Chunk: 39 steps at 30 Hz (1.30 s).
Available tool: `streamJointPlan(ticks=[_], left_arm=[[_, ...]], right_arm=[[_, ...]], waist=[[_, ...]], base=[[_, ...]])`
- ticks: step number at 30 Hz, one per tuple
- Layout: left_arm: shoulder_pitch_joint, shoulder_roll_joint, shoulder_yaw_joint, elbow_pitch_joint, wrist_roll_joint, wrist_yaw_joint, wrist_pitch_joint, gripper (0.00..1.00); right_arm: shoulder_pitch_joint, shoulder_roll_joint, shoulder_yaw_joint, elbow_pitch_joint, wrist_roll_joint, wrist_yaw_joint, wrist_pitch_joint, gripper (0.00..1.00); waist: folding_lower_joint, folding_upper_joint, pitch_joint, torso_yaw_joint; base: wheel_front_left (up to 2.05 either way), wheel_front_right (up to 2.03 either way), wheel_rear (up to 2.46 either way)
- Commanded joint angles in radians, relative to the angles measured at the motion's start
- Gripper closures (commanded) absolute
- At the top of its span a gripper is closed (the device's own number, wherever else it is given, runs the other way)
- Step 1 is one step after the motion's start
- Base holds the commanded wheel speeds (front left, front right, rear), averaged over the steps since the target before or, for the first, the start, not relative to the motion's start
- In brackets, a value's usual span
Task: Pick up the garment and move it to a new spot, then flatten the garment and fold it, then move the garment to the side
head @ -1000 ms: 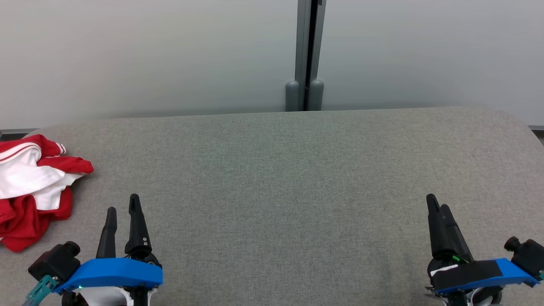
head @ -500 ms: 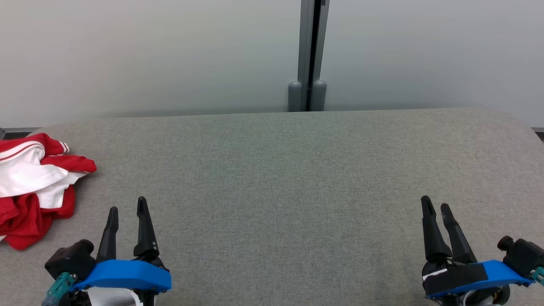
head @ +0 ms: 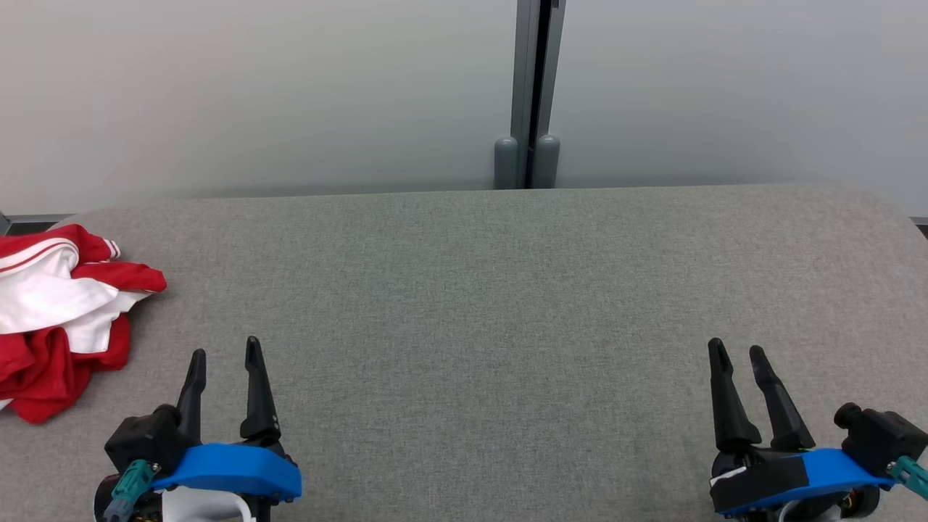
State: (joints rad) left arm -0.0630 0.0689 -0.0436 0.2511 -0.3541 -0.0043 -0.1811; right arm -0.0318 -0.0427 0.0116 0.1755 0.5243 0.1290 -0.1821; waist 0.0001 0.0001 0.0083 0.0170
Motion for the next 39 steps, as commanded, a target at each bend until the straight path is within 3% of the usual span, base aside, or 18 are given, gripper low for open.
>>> streamJointPlan(ticks=[1,21,39], left_arm=[[-0.019,0.009,-0.003,0.0,0.028,0.006,-0.01,0.0],[-0.034,0.017,-0.032,0.044,0.186,0.03,-0.054,0.0],[-0.032,0.006,-0.05,0.081,0.225,0.022,-0.071,0.0]], right_arm=[[0.001,-0.008,0.002,-0.008,-0.032,0.002,-0.01,0.0],[0.015,-0.01,0.0,0.0,-0.211,0.003,-0.053,0.0],[0.029,-0.011,0.0,0.016,-0.307,0.002,-0.085,0.0]], waist=[[-0.0001,-0.0001,0.001,-0.001],[-0.0001,-0.0001,0.003,0.0],[-0.0001,-0.0001,-0.009,0.012]], base=[[0.0,0.0,0.0],[0.0,0.0,0.0],[0.0,0.0,0.0]])
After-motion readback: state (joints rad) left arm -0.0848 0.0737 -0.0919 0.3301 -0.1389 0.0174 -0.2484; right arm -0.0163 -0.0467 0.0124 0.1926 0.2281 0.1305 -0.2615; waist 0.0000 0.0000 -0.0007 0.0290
